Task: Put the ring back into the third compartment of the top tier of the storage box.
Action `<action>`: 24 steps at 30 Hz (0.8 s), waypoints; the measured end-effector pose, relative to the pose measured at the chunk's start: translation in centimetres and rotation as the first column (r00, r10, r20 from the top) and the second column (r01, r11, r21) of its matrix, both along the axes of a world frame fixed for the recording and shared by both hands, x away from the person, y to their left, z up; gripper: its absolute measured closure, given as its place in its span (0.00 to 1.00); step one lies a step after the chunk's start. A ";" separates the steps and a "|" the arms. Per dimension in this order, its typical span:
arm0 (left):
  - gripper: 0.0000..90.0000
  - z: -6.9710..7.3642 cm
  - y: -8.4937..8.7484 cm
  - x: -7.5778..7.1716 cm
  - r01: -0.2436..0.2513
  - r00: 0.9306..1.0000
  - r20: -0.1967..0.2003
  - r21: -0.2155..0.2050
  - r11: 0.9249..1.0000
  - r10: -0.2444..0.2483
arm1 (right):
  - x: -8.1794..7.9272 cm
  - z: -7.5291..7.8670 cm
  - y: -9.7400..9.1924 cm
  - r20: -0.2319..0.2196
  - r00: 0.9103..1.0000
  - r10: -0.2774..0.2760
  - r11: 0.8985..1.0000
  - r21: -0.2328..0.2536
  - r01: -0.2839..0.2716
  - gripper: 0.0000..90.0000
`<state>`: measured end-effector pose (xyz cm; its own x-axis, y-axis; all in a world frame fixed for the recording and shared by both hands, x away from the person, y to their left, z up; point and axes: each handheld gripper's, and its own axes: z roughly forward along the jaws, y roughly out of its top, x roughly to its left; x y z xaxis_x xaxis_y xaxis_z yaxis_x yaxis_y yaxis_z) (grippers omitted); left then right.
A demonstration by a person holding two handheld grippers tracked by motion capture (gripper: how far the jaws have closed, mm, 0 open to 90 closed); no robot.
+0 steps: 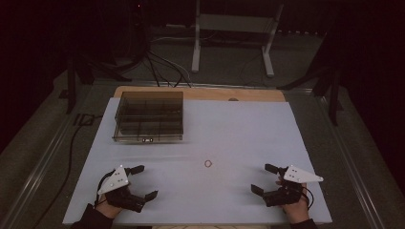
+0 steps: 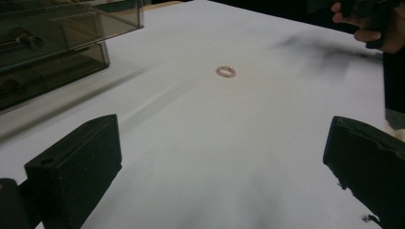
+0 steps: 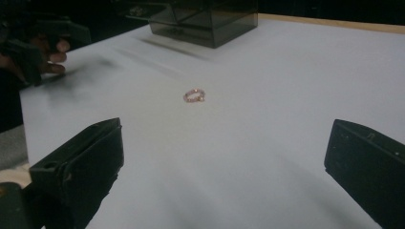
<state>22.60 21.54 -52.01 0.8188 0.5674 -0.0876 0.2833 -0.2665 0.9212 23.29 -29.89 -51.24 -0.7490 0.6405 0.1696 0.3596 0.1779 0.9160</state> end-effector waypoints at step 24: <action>0.01 -0.1 -0.1 0.0 -0.001 1.000 -0.002 0.017 1.000 0.001 | -0.3 0.1 0.7 0.003 1.000 0.023 0.999 -0.037 -0.023 0.00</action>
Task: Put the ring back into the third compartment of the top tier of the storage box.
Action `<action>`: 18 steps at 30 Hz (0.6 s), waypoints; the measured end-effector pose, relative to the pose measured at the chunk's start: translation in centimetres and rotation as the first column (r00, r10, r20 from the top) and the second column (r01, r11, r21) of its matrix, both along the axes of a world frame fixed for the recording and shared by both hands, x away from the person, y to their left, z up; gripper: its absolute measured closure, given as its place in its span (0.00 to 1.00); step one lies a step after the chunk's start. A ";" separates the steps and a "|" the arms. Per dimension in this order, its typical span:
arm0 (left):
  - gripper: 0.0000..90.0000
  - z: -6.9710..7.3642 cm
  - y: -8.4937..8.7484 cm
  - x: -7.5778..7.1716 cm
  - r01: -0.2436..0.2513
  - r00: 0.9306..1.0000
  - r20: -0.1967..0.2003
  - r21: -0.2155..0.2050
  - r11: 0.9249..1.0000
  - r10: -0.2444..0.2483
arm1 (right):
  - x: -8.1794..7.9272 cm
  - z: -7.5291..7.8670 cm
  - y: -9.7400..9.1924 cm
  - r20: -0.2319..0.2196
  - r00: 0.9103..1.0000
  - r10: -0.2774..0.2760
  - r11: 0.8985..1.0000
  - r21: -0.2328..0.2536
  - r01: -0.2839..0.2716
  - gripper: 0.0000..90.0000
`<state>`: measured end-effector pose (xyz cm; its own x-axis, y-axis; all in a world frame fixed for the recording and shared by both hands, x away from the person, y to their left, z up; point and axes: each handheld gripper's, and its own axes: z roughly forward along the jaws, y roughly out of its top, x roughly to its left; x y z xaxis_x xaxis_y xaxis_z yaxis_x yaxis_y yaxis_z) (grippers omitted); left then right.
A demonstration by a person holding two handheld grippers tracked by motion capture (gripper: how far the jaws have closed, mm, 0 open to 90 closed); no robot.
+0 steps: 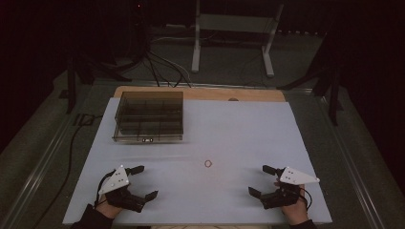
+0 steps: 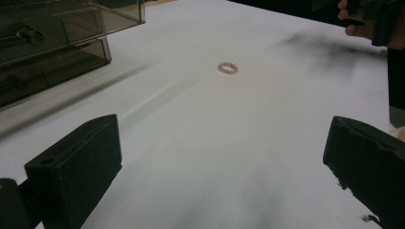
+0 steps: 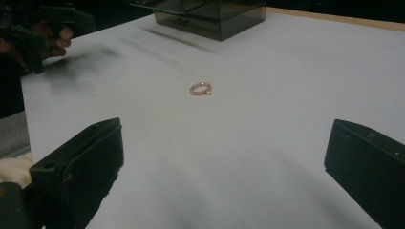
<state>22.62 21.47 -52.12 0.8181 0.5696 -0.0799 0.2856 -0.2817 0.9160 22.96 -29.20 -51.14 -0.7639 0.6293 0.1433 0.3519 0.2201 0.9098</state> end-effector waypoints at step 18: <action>0.01 -0.1 0.0 0.2 0.002 1.000 -0.006 -0.001 1.000 -0.002 | 0.5 1.1 0.4 0.025 0.999 -0.045 0.999 0.022 0.044 0.00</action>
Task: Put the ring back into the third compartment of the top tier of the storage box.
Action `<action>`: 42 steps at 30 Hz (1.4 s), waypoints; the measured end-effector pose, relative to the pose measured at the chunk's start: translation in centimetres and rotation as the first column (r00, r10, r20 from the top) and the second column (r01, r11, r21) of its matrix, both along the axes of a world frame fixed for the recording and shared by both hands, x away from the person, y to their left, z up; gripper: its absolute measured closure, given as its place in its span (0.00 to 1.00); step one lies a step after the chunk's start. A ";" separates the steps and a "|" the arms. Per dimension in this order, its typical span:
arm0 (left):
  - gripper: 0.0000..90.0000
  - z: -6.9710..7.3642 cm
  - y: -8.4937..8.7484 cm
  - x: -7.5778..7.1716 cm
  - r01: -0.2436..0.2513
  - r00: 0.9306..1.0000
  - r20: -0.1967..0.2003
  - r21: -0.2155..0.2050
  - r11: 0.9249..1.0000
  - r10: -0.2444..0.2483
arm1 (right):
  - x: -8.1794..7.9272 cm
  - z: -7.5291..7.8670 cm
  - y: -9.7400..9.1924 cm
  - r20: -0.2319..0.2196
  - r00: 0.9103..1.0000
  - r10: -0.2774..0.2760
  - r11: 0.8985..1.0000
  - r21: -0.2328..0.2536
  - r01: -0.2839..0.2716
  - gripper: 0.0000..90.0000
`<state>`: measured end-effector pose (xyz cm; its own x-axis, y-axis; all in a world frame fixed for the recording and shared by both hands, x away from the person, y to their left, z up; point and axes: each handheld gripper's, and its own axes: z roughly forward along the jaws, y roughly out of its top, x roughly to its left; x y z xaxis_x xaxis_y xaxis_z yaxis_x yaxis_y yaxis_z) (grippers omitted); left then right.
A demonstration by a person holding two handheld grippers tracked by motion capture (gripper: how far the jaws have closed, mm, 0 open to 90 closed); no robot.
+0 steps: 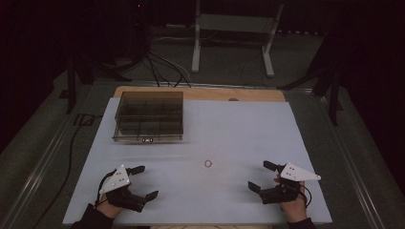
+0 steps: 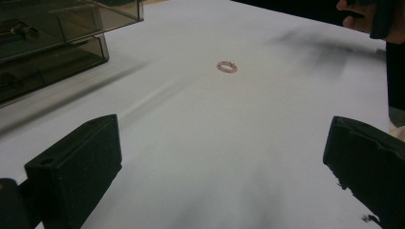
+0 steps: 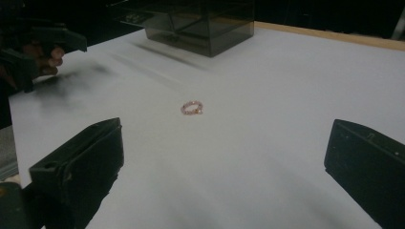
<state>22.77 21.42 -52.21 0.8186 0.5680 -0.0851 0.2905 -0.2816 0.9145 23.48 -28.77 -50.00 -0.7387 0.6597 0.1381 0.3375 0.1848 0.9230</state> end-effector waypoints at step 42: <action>0.01 0.1 -1.6 -0.3 0.036 0.999 0.014 0.070 0.997 -0.037 | 3.8 1.5 5.3 0.015 0.995 0.097 0.995 0.005 -0.097 0.00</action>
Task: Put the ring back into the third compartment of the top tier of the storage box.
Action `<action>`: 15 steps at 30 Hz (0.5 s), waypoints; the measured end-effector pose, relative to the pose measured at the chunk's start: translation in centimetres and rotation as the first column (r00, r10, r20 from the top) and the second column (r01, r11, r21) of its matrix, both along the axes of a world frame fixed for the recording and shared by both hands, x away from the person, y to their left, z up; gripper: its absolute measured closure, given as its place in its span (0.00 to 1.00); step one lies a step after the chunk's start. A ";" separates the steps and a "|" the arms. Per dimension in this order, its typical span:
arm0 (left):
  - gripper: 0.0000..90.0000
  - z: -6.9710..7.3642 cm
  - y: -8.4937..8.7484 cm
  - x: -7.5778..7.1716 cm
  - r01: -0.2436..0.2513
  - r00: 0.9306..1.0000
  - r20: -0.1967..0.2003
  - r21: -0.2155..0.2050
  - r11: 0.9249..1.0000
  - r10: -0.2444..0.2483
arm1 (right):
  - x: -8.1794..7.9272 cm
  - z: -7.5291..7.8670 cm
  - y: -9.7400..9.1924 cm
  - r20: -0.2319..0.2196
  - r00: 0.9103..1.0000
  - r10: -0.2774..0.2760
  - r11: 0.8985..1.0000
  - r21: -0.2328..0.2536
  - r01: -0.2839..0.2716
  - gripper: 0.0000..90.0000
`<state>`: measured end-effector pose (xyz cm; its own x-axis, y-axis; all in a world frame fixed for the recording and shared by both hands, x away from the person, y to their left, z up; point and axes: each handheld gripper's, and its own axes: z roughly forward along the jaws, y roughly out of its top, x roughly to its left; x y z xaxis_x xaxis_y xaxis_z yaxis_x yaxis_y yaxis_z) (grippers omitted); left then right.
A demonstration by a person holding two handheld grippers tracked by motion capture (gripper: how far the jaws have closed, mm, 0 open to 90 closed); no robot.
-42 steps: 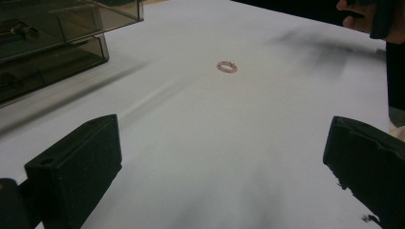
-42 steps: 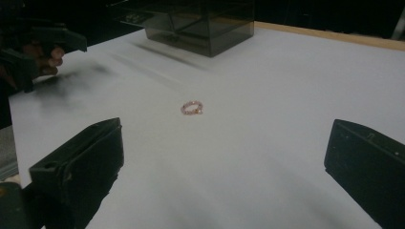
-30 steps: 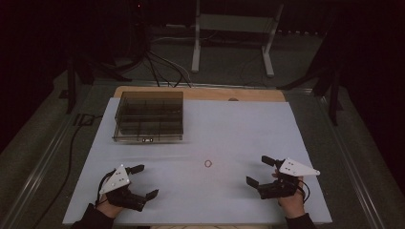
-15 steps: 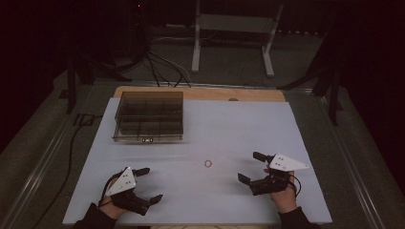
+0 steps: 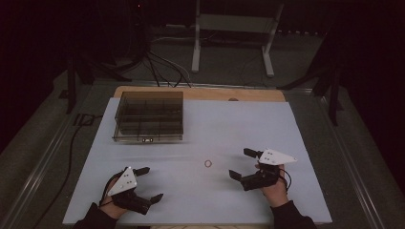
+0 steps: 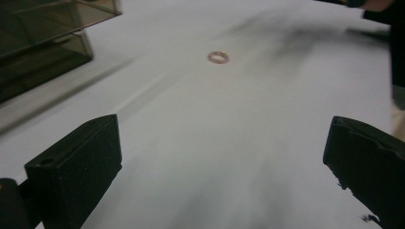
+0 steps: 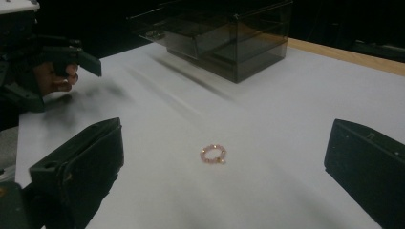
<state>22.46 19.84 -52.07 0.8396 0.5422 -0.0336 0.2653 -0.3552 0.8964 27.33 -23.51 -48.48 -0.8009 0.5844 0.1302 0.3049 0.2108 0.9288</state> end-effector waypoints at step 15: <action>0.09 0.2 -0.2 0.1 0.008 0.999 -0.040 -0.003 1.000 -0.008 | 1.0 -0.3 1.7 -0.018 0.999 0.030 0.999 -0.016 -0.031 0.00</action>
<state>22.57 19.64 -51.84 0.8418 0.5354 -0.0685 0.2978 -0.3549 0.8862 28.31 -21.83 -48.80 -0.8160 0.5619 0.1355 0.3146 0.2351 0.9197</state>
